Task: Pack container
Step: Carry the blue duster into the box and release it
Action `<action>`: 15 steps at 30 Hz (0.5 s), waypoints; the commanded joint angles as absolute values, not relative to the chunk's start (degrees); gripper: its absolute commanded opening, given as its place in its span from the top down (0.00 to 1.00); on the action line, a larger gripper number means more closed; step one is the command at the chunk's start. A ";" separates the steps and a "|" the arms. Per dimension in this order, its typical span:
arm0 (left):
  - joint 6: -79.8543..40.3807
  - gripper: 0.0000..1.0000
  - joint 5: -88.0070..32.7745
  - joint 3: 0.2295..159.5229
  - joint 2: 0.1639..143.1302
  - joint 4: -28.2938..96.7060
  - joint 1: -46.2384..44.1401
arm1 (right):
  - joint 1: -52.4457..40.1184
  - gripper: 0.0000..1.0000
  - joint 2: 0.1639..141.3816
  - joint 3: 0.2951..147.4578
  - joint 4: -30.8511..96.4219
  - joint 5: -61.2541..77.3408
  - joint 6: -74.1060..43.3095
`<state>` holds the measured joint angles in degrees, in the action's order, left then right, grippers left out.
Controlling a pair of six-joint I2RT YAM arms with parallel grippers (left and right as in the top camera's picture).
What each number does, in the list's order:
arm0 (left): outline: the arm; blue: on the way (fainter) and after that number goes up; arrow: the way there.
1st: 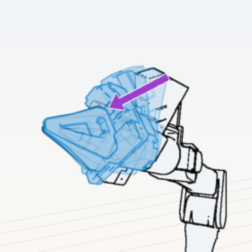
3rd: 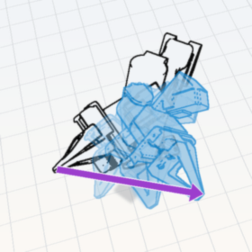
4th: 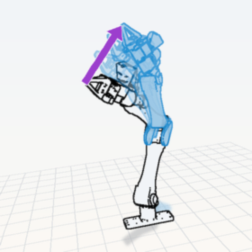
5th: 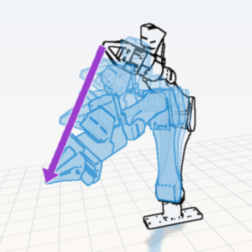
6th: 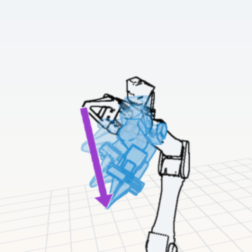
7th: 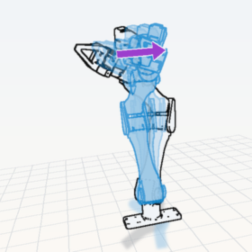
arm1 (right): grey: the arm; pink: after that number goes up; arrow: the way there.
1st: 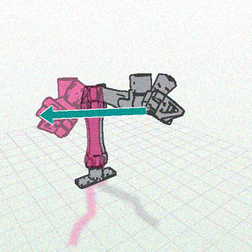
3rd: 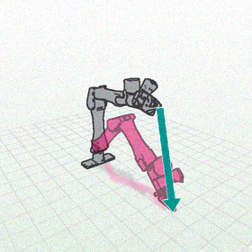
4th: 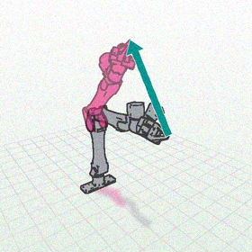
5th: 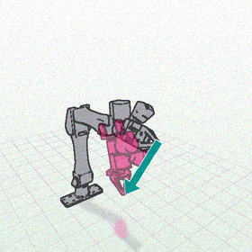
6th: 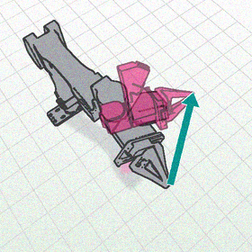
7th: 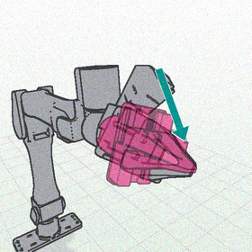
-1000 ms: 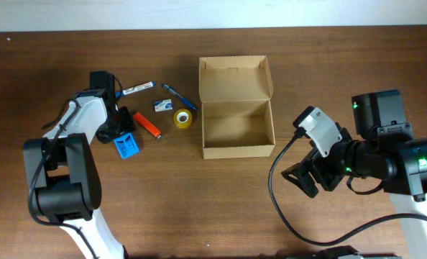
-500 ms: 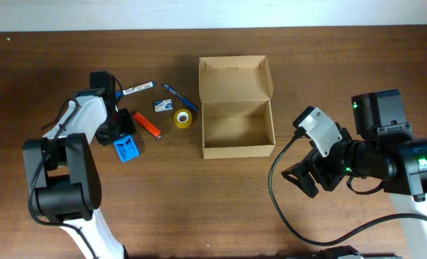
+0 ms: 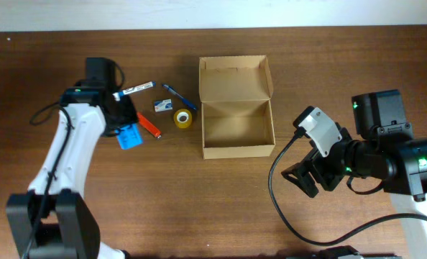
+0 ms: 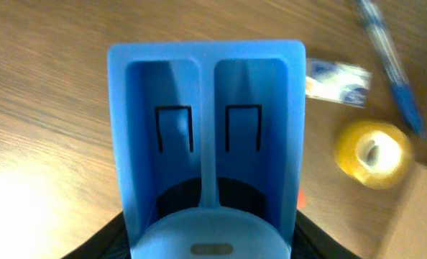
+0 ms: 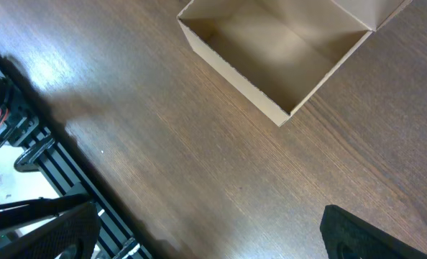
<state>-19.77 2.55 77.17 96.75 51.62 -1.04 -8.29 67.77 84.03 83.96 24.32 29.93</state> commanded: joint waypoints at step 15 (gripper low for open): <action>-3.11 0.98 -3.79 79.57 91.94 41.34 -29.47 | -8.23 0.01 67.59 83.79 83.99 24.86 29.52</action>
